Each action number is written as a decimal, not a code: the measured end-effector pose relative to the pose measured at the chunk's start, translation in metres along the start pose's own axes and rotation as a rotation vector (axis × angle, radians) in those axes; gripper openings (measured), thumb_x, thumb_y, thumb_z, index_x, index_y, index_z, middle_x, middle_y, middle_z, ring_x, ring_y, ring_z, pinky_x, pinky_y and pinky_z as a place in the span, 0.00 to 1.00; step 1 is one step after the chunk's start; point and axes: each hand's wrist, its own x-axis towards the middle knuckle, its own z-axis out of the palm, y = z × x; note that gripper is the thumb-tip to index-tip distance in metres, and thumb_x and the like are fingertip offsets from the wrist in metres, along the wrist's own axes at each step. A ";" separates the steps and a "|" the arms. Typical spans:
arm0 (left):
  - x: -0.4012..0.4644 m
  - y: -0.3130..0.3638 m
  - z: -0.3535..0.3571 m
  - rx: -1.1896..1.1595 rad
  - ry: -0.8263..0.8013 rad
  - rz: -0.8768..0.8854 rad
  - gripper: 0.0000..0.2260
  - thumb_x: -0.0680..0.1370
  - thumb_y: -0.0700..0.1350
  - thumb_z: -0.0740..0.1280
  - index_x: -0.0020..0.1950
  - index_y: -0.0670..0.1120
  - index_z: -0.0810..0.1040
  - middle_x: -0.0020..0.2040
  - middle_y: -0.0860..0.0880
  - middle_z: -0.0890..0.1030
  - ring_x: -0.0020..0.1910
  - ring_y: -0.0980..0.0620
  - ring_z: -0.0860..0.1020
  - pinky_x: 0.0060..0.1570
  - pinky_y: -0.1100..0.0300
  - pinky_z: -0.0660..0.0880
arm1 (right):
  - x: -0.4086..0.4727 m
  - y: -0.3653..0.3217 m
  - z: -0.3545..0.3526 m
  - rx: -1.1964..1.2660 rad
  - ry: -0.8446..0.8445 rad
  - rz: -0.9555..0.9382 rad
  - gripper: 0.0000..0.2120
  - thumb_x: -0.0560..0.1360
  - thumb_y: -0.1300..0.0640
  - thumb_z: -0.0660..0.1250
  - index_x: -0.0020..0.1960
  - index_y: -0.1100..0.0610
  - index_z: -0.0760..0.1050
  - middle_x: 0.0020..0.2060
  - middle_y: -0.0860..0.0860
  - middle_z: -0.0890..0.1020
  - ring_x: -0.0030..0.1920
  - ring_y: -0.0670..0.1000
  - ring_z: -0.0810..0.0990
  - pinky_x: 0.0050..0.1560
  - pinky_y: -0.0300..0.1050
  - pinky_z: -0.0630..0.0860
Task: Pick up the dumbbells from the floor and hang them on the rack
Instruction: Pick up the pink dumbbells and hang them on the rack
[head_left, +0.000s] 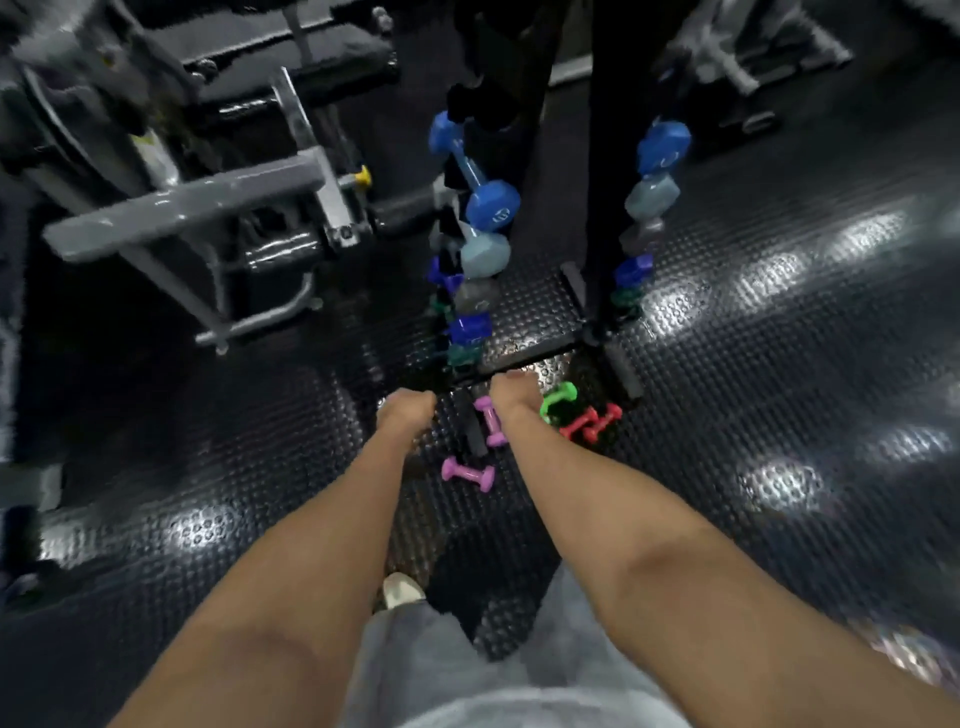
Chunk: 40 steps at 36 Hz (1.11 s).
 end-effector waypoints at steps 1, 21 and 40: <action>0.008 -0.009 -0.002 0.008 0.002 0.000 0.12 0.76 0.45 0.62 0.40 0.40 0.80 0.38 0.41 0.80 0.34 0.44 0.78 0.35 0.58 0.73 | 0.002 0.008 0.005 -0.004 0.018 0.012 0.12 0.75 0.64 0.60 0.57 0.61 0.77 0.54 0.60 0.83 0.55 0.63 0.82 0.60 0.60 0.77; 0.230 -0.123 0.155 0.076 -0.132 0.064 0.09 0.77 0.47 0.63 0.46 0.44 0.79 0.56 0.39 0.82 0.53 0.41 0.80 0.54 0.55 0.75 | 0.190 0.217 0.078 -0.057 0.128 0.042 0.11 0.76 0.60 0.67 0.59 0.55 0.77 0.57 0.53 0.82 0.50 0.50 0.76 0.47 0.35 0.65; 0.477 -0.249 0.315 0.141 -0.042 0.022 0.23 0.80 0.54 0.65 0.69 0.40 0.73 0.67 0.39 0.77 0.67 0.40 0.74 0.69 0.51 0.69 | 0.432 0.427 0.177 -0.180 -0.043 0.262 0.36 0.73 0.49 0.74 0.74 0.56 0.61 0.69 0.60 0.70 0.65 0.61 0.74 0.56 0.58 0.80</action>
